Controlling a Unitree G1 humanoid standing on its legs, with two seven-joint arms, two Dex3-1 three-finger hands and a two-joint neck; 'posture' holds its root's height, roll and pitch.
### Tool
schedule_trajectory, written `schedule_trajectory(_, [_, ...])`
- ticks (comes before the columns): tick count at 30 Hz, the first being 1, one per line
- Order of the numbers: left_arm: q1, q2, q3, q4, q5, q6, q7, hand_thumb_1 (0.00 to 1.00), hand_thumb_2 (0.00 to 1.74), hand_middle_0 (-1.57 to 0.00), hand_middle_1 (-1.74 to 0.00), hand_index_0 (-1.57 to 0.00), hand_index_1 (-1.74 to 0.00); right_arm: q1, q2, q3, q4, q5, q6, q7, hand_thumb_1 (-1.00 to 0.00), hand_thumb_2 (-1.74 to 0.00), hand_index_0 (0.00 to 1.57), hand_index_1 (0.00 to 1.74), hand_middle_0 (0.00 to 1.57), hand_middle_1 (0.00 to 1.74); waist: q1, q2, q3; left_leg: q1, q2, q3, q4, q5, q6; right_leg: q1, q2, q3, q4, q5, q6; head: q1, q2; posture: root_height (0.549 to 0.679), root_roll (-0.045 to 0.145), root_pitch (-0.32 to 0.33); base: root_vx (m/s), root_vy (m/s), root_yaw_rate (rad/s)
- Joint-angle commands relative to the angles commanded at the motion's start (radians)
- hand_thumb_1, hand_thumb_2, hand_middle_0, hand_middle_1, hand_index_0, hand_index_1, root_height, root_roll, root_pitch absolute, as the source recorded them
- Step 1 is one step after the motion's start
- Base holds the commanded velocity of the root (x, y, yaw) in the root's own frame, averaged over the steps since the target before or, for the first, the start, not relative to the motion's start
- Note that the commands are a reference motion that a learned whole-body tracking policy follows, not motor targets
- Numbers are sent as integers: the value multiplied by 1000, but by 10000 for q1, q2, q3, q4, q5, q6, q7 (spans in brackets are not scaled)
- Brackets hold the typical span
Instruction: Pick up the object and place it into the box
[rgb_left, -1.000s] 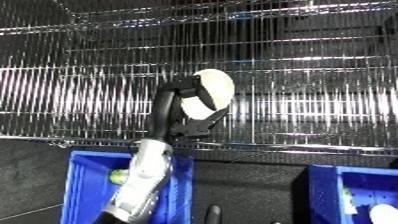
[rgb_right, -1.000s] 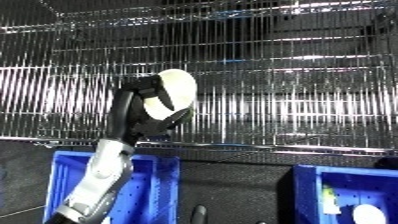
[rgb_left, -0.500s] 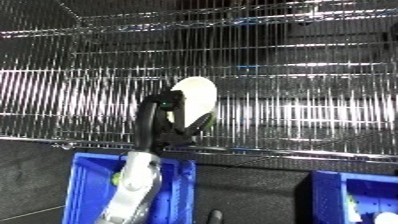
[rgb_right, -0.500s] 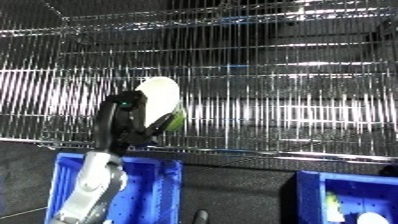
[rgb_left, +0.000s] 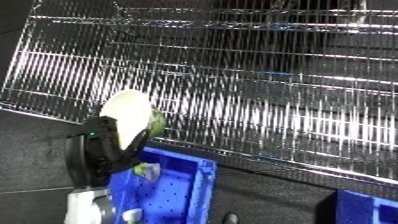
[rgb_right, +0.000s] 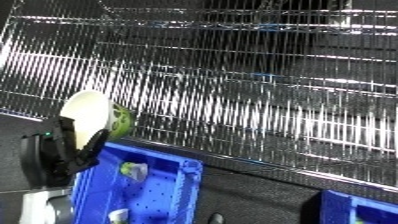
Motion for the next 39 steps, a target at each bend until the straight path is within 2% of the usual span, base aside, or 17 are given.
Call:
schedule_trajectory(4, [636, -136, 562, 591, -1008, 134, 84, 1000, 1740, -1570, -1740, -1570, -1740, 22, 15, -140, 206, 106, -51, 41, 0, 0, 0, 0, 0, 0, 174, 78, 0, 13, -86, -91, -20, 50, -4, 94, -30, -118, 61, -110, -56, -469, -125, 651, 52, 50, -13, -17, 135])
schedule_trajectory(6, [841, -221, 709, 1128, -1312, 210, 46, 1000, 1740, -1570, -1740, -1570, -1740, 9, 12, -159, 269, 162, -57, 68, 0, 0, 0, 0, 0, 0, 217, 76, 0, 28, -92, -112, -53, 88, 1, 132, -34, -161, 68, -148, -81, -1062, -256, 651, 52, 48, -8, -10, 90])
schedule_trajectory(13, [967, -136, 704, 3455, -1956, 711, -155, 1000, 1740, -1570, -1740, -1570, -1740, -46, -20, -95, 587, 255, -98, 404, 0, 0, 0, 0, 0, 0, 200, -144, 0, 134, 26, -97, -240, 233, 2, 293, -2, -243, -17, -236, -123, -3097, -280, 652, 49, 46, -3, -7, 9])
schedule_trajectory(17, [828, -109, 869, 4835, -2857, 1174, -962, 800, 1392, -1256, -1392, -1256, -1392, -35, -21, 6, 822, 266, -133, 613, 0, 0, 0, 0, 0, 0, 125, -294, 0, 189, 101, -89, -319, 285, 6, 360, 50, -206, -58, -284, -149, -4124, -397, 652, 48, 44, 9, 6, 11])
schedule_trajectory(22, [617, -107, 1005, 6131, -3254, 1609, -1985, 550, 957, -864, -957, -864, -957, 9, 39, 112, 991, 245, -146, 746, 0, 0, 0, 0, 0, 0, 90, -457, 0, 249, 144, -106, -519, 363, -11, 419, 135, -142, -155, -311, -160, -5118, -917, 652, 45, 44, 10, -11, 55])
schedule_trajectory(27, [429, -53, 971, 7088, -3215, 1865, -2584, 300, 522, -471, -522, -471, -522, 65, 142, 107, 1255, 42, -246, 987, 0, 0, 0, 0, 0, 0, 38, -588, 0, 384, 188, -134, -682, 392, -29, 560, 164, -120, -248, -340, -141, -5437, -1140, 652, 44, 38, 21, -4, 19])
schedule_trajectory(33, [283, 8, 884, 7978, -3231, 2033, -3112, 0, 0, 0, 0, 0, 0, 7, 151, 158, 1399, -87, -252, 1111, 0, 0, 0, 0, 0, 0, 1, -659, 0, 511, 219, -116, -789, 394, -41, 690, 174, -77, -428, -300, -95, -5337, -1416, 653, 45, 33, 17, 13, -3])
schedule_trajectory(39, [314, 32, 796, 8257, -3110, 2129, -3317, 0, 0, 0, 0, 0, 0, -1, 141, 195, 1320, -91, -180, 1039, 0, 0, 0, 0, 0, 0, -11, -667, 0, 572, 209, -104, -879, 380, -41, 747, 173, -65, -558, -268, -71, -5104, -1492, 654, 43, 34, 9, 3, -4])
